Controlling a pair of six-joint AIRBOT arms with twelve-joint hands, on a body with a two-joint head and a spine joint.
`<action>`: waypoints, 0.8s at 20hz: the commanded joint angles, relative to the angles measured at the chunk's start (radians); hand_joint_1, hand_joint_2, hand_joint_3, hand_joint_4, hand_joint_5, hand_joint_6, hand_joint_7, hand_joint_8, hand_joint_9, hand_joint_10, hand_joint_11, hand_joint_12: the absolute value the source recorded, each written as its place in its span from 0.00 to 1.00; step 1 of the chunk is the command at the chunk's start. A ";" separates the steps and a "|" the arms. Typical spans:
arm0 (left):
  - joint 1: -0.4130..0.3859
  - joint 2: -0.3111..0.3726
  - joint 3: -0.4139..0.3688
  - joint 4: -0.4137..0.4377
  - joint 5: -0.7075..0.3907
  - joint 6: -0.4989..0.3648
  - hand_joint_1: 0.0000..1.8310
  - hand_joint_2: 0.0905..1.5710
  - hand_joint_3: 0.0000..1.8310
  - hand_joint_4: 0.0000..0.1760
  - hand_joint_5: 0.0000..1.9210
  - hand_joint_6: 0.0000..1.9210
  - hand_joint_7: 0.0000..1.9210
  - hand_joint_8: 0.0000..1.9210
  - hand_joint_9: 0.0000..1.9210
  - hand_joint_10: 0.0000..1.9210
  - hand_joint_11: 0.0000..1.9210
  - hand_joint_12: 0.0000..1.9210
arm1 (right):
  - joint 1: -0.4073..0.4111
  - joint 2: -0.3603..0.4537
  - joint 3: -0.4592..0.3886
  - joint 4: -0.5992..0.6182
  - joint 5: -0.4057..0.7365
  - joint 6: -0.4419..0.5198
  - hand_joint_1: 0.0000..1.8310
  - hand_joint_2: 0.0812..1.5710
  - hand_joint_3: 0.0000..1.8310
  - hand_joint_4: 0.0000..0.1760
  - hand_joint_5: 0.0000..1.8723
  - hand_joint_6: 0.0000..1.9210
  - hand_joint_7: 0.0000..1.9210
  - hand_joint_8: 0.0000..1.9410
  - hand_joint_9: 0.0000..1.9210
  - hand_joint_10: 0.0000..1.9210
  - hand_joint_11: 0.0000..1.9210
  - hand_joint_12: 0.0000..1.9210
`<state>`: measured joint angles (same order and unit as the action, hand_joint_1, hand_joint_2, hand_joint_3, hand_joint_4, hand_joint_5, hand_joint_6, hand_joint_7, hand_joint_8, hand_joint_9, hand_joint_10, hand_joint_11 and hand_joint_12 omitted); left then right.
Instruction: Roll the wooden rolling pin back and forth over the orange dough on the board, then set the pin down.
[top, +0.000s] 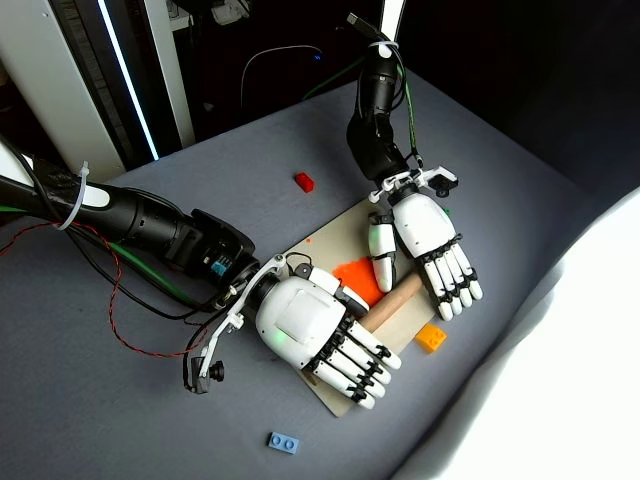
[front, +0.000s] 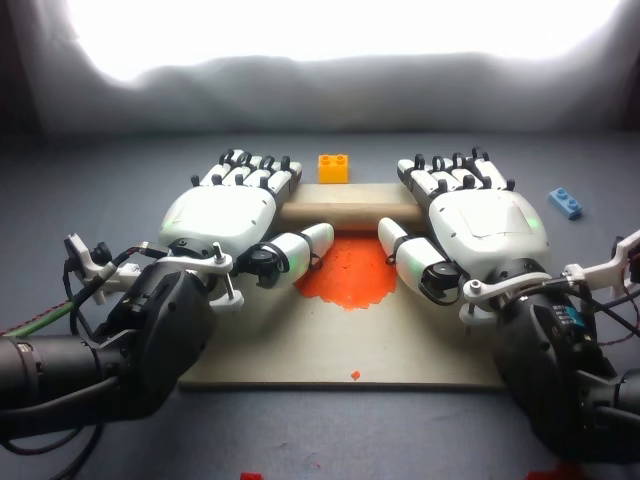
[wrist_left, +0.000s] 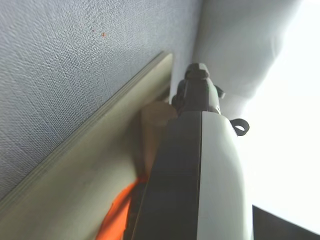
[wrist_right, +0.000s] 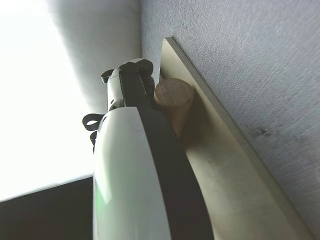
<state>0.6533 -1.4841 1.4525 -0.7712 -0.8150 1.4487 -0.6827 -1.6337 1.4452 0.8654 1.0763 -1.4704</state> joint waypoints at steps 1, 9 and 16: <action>-0.007 0.011 -0.003 0.038 -0.084 0.000 0.00 0.90 0.01 0.00 0.06 0.00 0.08 0.00 0.04 0.00 0.00 0.00 | 0.000 0.004 -0.002 -0.052 0.106 0.000 0.00 0.93 0.00 0.00 0.15 0.00 0.17 0.00 0.14 0.00 0.00 0.33; 0.005 0.022 -0.025 0.052 -0.087 -0.031 0.00 0.90 0.00 0.00 0.06 0.00 0.08 0.00 0.04 0.00 0.00 0.00 | -0.012 0.008 -0.027 -0.052 0.125 -0.008 0.00 0.93 0.00 0.00 0.15 0.00 0.16 0.00 0.15 0.00 0.00 0.30; 0.018 0.035 -0.053 0.052 -0.095 -0.043 0.00 0.90 0.00 0.00 0.05 0.00 0.06 0.00 0.03 0.00 0.00 0.00 | -0.031 0.013 -0.065 -0.052 0.156 -0.029 0.00 0.93 0.00 0.00 0.15 0.01 0.17 0.01 0.15 0.01 0.00 0.27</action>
<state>0.6678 -1.4544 1.3975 -0.7513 -0.8303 1.4120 -0.7128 -1.6260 1.3788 0.8593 1.1500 -1.5002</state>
